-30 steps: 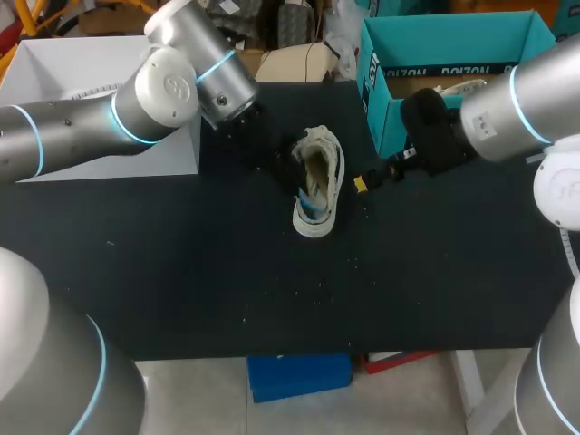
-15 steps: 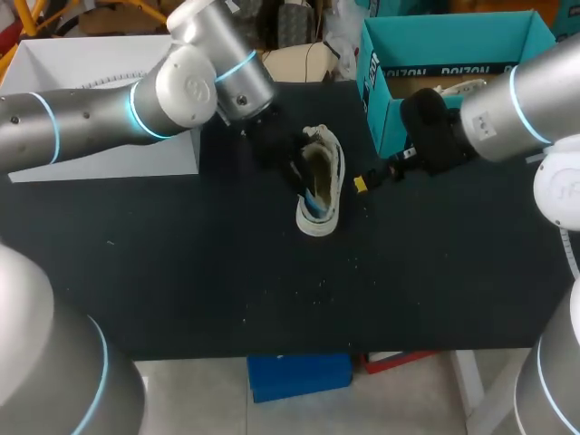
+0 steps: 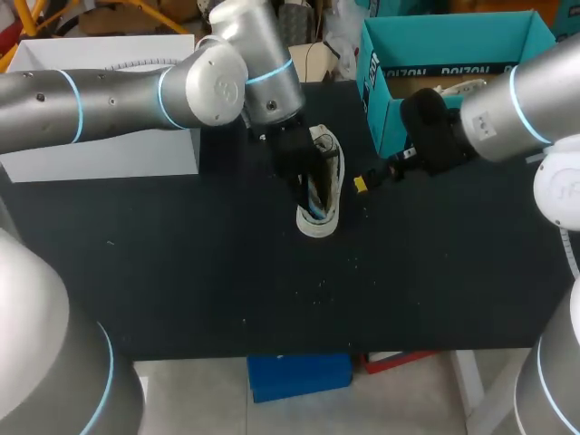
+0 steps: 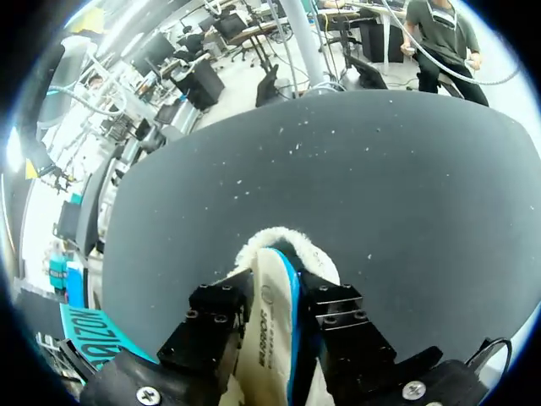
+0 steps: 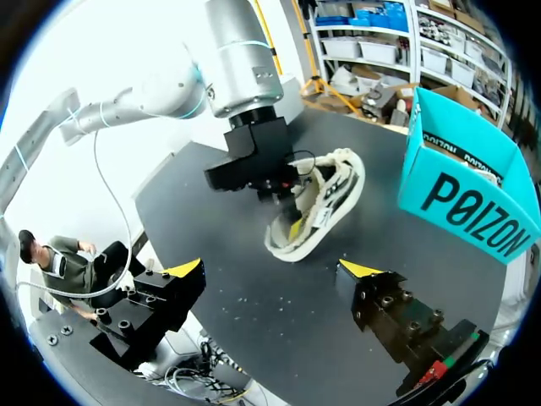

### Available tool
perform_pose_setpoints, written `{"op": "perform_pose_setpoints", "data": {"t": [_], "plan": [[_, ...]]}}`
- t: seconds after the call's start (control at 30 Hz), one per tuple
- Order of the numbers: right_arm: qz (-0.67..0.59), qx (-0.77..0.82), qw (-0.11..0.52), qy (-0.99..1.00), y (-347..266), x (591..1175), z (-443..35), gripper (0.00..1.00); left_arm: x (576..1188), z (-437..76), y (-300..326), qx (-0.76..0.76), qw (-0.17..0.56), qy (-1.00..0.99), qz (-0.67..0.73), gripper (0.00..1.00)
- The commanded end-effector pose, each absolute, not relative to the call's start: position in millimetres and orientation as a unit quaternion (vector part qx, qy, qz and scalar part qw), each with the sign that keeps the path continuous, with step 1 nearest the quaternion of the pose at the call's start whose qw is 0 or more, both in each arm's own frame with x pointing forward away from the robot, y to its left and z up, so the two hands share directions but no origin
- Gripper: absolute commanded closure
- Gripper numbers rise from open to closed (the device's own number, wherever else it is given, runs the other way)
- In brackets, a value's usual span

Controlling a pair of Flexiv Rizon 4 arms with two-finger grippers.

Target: Take the shoe out of the shoebox, open the shoe tongue, remove and reinsert the insole, then place the shoe into the shoebox

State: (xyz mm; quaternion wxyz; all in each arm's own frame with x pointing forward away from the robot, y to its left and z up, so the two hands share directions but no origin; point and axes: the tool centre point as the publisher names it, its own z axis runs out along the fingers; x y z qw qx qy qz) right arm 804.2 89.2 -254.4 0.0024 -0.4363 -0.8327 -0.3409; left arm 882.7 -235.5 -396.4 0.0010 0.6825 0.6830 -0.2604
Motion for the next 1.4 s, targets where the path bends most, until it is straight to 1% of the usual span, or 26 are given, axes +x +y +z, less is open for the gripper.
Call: {"op": "perform_pose_setpoints", "data": {"t": [0.03,0.07,0.1,0.2,0.23,0.27,0.3,0.37,0.4,0.43,0.67,1.03,1.1,1.17,1.27,1.4], "plan": [[-0.340,-0.437,0.003,-0.833,89.9,804.6,-254.1,0.00,871.5,-376.9,-219.2,0.683,0.010,0.683,-0.257,0.32],[-0.340,-0.437,0.003,-0.833,89.9,804.6,-254.1,0.00,868.9,-367.9,-214.3,0.685,0.017,0.681,-0.258,0.25],[-0.340,-0.437,0.003,-0.833,89.9,804.6,-254.1,0.00,867.2,-362.7,-212.3,0.685,0.018,0.681,-0.258,0.24],[-0.340,-0.437,0.003,-0.833,89.9,804.6,-254.1,0.00,863.8,-344.3,-203.5,0.691,0.026,0.681,-0.241,0.25],[-0.340,-0.437,0.003,-0.833,89.9,804.6,-254.1,0.00,864.2,-340.1,-201.5,0.691,0.031,0.685,-0.229,0.27],[-0.340,-0.437,0.003,-0.833,89.9,804.6,-254.1,0.00,864.6,-339.1,-201.1,0.691,0.033,0.686,-0.225,0.33],[-0.340,-0.437,0.003,-0.833,89.9,804.6,-254.1,0.00,866.2,-338.4,-200.9,0.690,0.043,0.690,-0.216,0.50],[-0.340,-0.437,0.003,-0.833,89.9,804.6,-254.1,0.00,868.2,-339.4,-202.5,0.688,0.051,0.700,-0.186,0.63],[-0.340,-0.437,0.003,-0.833,89.9,804.6,-254.1,0.00,869.0,-343.0,-204.1,0.688,0.047,0.705,-0.164,0.83],[-0.340,-0.437,0.003,-0.833,89.9,804.6,-254.1,0.00,869.3,-345.8,-205.2,0.689,0.043,0.708,-0.151,0.99],[-0.340,-0.437,0.003,-0.833,89.9,804.6,-254.1,0.00,875.4,-379.2,-208.5,0.684,0.018,0.724,-0.087,1.00],[-0.340,-0.437,0.003,-0.833,89.9,804.6,-254.1,0.00,891.2,-403.5,-219.4,0.684,0.023,0.726,-0.068,1.00],[-0.340,-0.437,0.003,-0.833,89.9,804.6,-254.1,0.00,892.1,-403.2,-223.0,0.684,0.028,0.723,-0.094,1.00],[-0.340,-0.437,0.003,-0.833,89.9,804.6,-254.1,0.00,892.7,-401.5,-223.9,0.687,0.025,0.721,-0.089,1.00],[-0.340,-0.437,0.003,-0.833,89.9,804.6,-254.1,0.00,891.2,-396.5,-222.6,0.698,0.006,0.710,-0.095,1.00],[-0.340,-0.437,0.003,-0.833,89.9,804.6,-254.1,0.00,885.0,-384.3,-218.3,0.705,0.001,0.701,-0.107,1.00]]}}
